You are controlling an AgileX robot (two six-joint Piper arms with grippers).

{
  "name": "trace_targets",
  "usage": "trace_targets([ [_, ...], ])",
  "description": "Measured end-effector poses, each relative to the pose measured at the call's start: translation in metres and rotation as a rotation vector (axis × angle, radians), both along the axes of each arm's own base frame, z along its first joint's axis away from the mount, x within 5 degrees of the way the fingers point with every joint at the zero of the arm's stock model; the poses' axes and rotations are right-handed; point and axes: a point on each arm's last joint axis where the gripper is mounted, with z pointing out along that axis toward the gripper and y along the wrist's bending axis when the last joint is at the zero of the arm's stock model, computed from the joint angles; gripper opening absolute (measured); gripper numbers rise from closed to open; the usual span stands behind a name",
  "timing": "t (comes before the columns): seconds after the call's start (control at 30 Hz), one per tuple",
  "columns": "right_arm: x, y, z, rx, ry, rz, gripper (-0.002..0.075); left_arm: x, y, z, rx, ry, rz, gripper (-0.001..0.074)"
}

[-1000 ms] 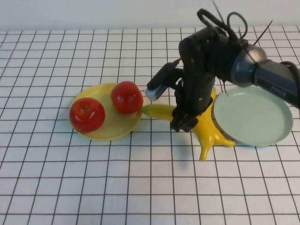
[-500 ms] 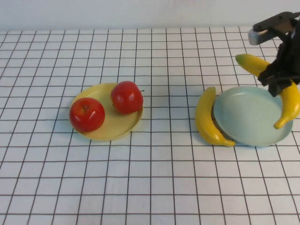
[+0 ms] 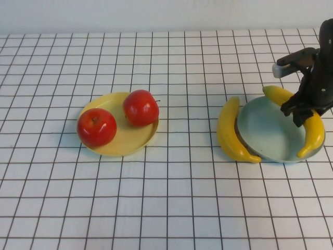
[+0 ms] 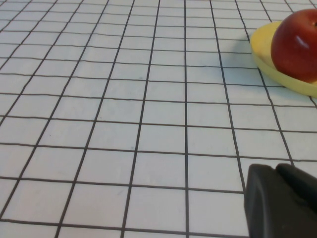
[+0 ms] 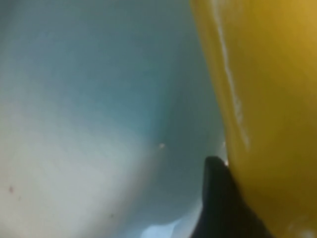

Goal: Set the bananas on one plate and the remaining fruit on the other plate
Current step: Put another type of fruit in the right plate

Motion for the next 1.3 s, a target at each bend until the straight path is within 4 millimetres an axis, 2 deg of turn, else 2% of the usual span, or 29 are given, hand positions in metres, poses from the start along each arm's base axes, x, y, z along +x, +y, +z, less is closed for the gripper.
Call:
trace_targets([
  [0.1,0.004,0.001,-0.004,0.005,-0.023,0.003,0.0323,0.000,0.000,0.000,0.000,0.000,0.000,-0.0004],
  [0.23,0.006,0.001,-0.003,0.011,-0.054,0.007,0.0398,0.000,0.000,0.000,0.000,0.000,0.000,-0.0004],
  [0.33,0.007,0.001,-0.001,0.013,-0.056,-0.004,0.0424,0.000,0.000,0.000,0.000,0.000,0.000,-0.0004],
  [0.47,0.010,0.004,0.016,0.046,-0.052,-0.048,0.0425,0.000,0.000,0.000,0.000,0.000,0.000,-0.0004],
  [0.53,0.013,0.009,0.033,0.103,-0.060,-0.067,0.0425,0.000,0.000,0.000,0.000,0.000,0.000,-0.0004],
  [0.7,0.014,0.037,0.069,0.338,-0.082,-0.071,0.0407,0.000,0.000,0.000,0.000,0.000,0.000,-0.0004],
  [0.8,0.008,0.065,0.074,0.348,-0.084,0.017,0.0372,0.000,0.000,0.000,0.000,0.000,0.000,-0.0004],
  [0.93,-0.007,0.115,0.065,0.275,-0.063,0.160,0.0353,0.000,0.000,0.000,0.000,0.000,0.000,-0.0004],
  [1.03,-0.014,0.140,0.051,0.200,-0.047,0.236,0.0351,0.000,0.000,0.000,0.000,0.000,0.000,-0.0004],
  [1.13,-0.015,0.153,0.032,0.157,-0.015,0.268,0.0373,0.000,0.000,0.000,0.000,0.000,0.000,-0.0004],
  [1.3,-0.011,0.155,0.013,0.125,0.016,0.272,0.0452,0.000,0.000,0.000,0.000,0.000,0.000,-0.0004],
])
